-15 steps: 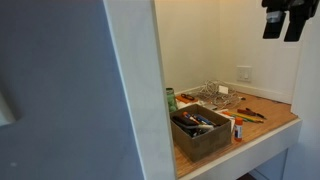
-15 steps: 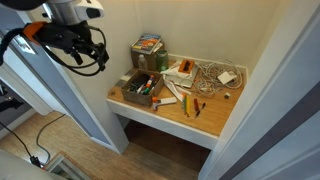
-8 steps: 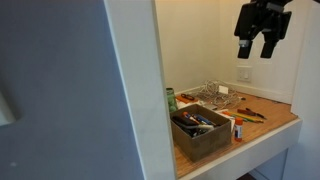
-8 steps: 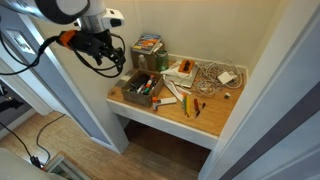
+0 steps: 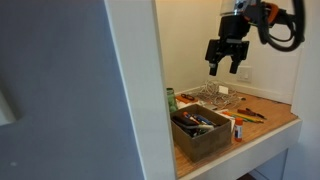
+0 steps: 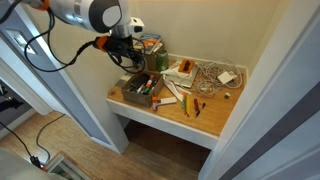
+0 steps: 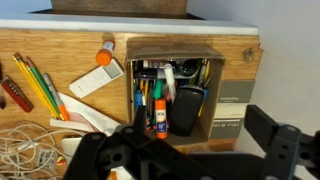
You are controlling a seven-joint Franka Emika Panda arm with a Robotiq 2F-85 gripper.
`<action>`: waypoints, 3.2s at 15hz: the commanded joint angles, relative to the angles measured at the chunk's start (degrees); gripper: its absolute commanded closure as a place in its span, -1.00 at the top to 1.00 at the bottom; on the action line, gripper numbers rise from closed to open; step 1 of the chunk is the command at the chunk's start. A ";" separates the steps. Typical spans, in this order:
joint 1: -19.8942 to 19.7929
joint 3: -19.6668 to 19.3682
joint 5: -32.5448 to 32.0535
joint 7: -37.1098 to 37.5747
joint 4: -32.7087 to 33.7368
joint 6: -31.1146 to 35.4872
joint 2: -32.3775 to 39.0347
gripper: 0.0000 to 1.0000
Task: Pick up the white pencil with an eraser from the cardboard box and put it on the shelf
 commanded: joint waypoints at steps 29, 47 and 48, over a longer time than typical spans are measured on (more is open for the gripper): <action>-0.52 1.77 -7.33 2.39 20.20 14.78 32.03 0.09; 2.14 -1.86 -14.80 9.09 29.60 13.63 44.58 -0.51; 2.45 -2.09 -15.21 9.43 29.99 13.62 45.11 -0.53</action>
